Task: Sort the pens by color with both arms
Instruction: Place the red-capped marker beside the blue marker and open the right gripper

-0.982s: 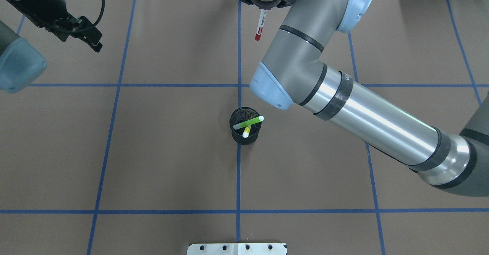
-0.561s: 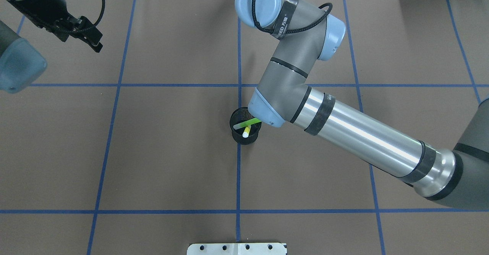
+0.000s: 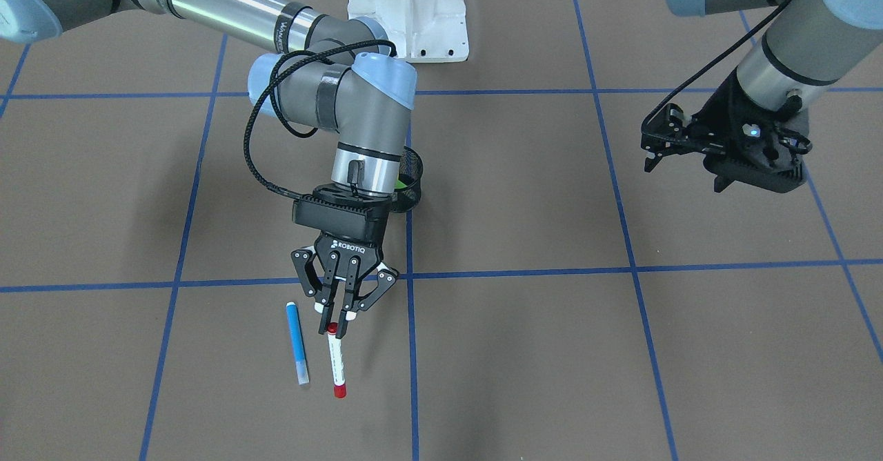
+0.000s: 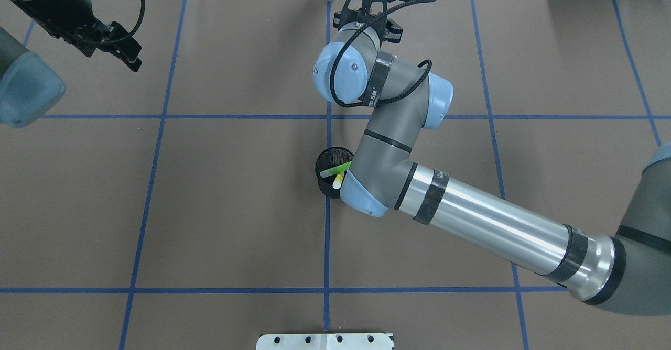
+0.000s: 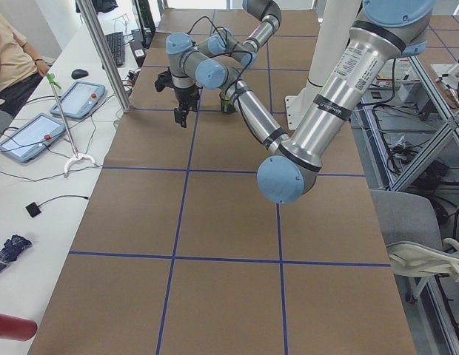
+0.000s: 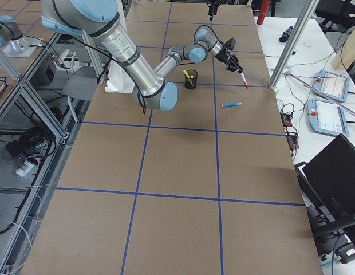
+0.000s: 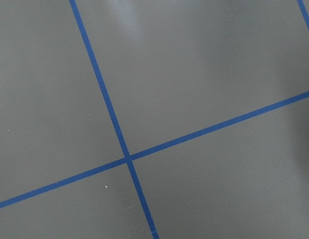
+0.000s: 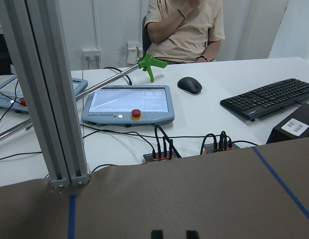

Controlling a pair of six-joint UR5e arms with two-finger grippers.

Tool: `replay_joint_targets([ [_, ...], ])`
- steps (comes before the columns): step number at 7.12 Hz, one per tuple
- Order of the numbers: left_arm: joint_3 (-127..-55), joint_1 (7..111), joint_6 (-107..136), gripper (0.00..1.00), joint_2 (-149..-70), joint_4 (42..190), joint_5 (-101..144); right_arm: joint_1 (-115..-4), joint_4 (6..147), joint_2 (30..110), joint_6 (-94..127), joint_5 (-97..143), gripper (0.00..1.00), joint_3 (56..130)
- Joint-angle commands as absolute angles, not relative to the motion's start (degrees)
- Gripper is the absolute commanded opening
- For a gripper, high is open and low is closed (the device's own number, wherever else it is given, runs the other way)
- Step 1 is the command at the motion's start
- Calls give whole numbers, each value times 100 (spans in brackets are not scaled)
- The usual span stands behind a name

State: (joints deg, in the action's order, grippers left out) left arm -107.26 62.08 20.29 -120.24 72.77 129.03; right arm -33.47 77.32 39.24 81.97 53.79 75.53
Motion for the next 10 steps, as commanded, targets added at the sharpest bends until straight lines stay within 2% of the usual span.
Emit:
replay_joint_targets([
  [1, -10723, 6205, 2030, 99, -12041, 7277, 12902, -3173, 6806, 4436, 8262, 5142, 0, 7576],
  [2, -10723, 6205, 2082, 99, -12050, 7286, 12902, -3121, 6498, 4665, 8227, 5168, 1, 7620],
  [3, -10723, 6196, 2083, 99, -12050, 7286, 12902, -3051, 6365, 4763, 8131, 5185, 18, 7638],
  [5, -10714, 6196, 2083, 99, -12050, 7295, 12902, -2945, 6346, 4965, 7753, 5177, 35, 7847],
  [6, -10705, 6196, 2092, 99, -12059, 7295, 12902, -2901, 6346, 4992, 7743, 5177, 50, 7857],
  [7, -10705, 6196, 2092, 99, -12059, 7295, 12902, -2900, 6337, 4992, 7708, 5177, 60, 7857],
  [9, -10679, 6196, 2092, 99, -12059, 7295, 12902, -2900, 6337, 4992, 7403, 5194, 60, 8154],
  [10, -10679, 6196, 2092, 99, -12059, 7304, 12902, -2918, 6337, 4983, 7331, 5429, 66, 8295],
])
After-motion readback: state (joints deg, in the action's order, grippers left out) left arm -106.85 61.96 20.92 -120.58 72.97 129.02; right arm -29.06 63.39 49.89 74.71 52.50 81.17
